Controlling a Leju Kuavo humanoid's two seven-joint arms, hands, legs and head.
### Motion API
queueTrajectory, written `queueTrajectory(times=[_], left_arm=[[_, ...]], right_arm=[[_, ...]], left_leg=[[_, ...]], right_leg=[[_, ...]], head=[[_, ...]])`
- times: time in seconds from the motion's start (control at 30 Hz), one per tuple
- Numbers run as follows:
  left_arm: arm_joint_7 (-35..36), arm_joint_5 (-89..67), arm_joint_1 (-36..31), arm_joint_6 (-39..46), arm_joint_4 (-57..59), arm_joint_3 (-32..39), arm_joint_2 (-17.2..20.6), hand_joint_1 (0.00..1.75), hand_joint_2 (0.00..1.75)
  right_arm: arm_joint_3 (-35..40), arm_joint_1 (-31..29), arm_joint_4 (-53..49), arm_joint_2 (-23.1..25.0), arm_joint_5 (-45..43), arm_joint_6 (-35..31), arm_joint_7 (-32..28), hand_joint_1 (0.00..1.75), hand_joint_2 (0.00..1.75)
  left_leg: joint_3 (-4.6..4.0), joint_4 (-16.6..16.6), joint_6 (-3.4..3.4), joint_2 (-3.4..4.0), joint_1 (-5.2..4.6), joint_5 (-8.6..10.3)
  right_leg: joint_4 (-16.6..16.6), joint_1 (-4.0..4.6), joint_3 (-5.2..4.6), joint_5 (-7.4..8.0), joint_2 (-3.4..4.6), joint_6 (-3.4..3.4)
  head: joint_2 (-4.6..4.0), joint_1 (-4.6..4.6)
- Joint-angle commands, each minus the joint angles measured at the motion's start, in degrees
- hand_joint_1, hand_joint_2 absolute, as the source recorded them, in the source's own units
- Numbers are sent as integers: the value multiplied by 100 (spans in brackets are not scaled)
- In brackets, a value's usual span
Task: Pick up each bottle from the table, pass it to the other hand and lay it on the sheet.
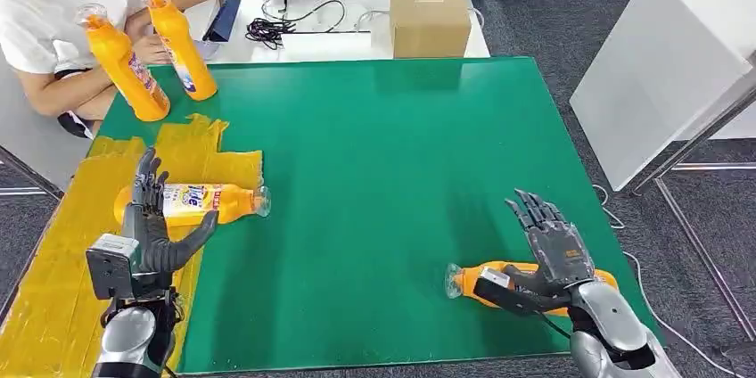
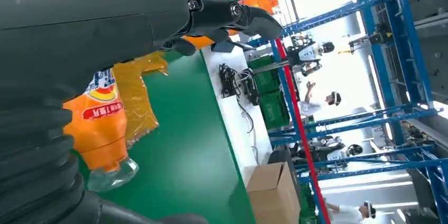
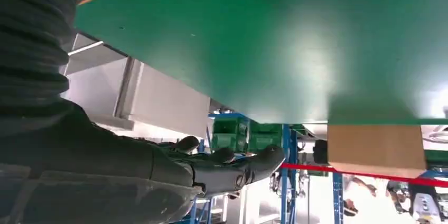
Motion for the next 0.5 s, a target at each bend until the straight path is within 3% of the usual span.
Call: queueTrajectory(times=[0.03,0.37,0.47,0.5], left_arm=[[40,38,-126,-33,170,-79,-22,0,175],[29,67,-294,-48,409,-270,22,0,175],[21,75,-190,-25,292,-227,-11,0,175],[21,73,-112,-18,199,-201,-43,0,175]], right_arm=[[94,-114,558,-23,-84,276,-3,0,175],[350,91,656,-454,-589,564,-342,0,175],[-17,157,297,228,-675,-287,-608,0,175],[-189,158,64,674,-471,-959,-702,0,175]], left_leg=[[29,-8,-4,1,5,-8],[38,-9,-3,-25,3,-1],[36,-10,-4,-13,2,-2],[43,-13,-7,-13,3,-3]], right_leg=[[-16,5,34,-5,-3,2],[-21,4,45,-6,-28,3],[-19,4,38,-3,-15,0],[-22,5,46,-5,-16,-1]], head=[[0,2],[0,4],[0,4],[0,2]])
